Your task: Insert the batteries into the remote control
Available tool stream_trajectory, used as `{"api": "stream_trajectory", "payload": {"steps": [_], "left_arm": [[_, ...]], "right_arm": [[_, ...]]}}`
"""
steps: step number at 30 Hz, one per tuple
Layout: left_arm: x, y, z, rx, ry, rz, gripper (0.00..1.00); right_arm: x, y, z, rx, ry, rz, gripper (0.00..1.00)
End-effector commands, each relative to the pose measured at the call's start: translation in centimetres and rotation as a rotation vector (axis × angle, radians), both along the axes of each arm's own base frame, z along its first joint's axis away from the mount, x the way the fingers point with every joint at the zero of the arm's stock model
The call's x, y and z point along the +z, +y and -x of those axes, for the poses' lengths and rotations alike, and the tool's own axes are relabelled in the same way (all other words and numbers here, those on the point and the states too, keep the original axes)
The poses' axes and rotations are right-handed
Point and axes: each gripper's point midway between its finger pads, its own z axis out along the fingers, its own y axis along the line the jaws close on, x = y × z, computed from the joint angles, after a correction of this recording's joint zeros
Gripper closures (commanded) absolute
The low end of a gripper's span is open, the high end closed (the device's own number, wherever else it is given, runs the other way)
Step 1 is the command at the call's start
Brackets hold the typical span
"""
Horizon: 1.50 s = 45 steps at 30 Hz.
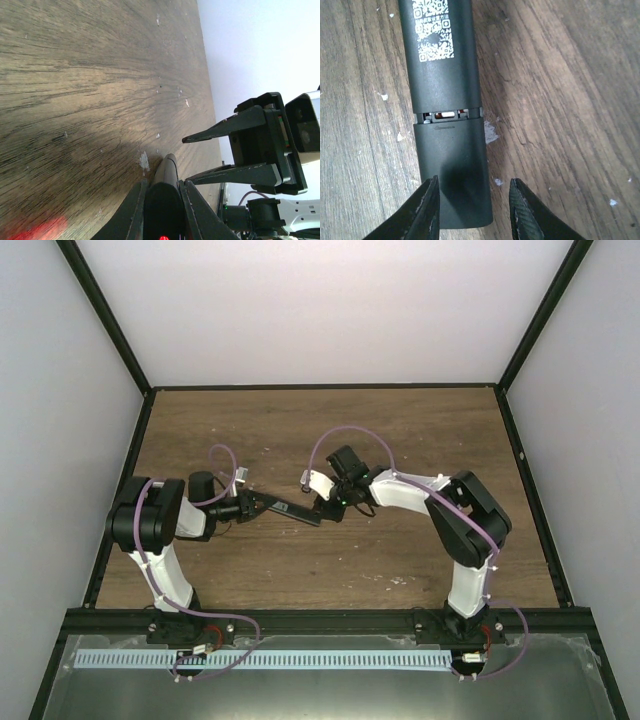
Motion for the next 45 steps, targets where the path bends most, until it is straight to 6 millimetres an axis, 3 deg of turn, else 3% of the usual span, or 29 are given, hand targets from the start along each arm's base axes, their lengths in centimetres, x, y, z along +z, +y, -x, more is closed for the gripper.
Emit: {"api": "stream_trajectory", "payload": {"steps": [1, 11, 29, 45], "left_arm": [[-1.0, 0.0, 0.2, 0.000, -0.011, -0.042, 1.00], [-1.0, 0.0, 0.2, -0.002, -0.009, -0.038, 1.00], [-0.6, -0.1, 0.4, -0.011, -0.016, -0.019, 1.00], [-0.7, -0.7, 0.7, -0.033, -0.008, -0.002, 1.00]], "right_arm": [[0.5, 1.2, 0.0, 0.029, 0.021, -0.027, 0.69], [-0.8, 1.7, -0.1, 0.037, 0.064, -0.017, 0.70], [-2.6, 2.0, 0.7, 0.060, 0.139, -0.010, 0.82], [-1.5, 3.5, 0.5, 0.076, 0.150, -0.068, 0.83]]}}
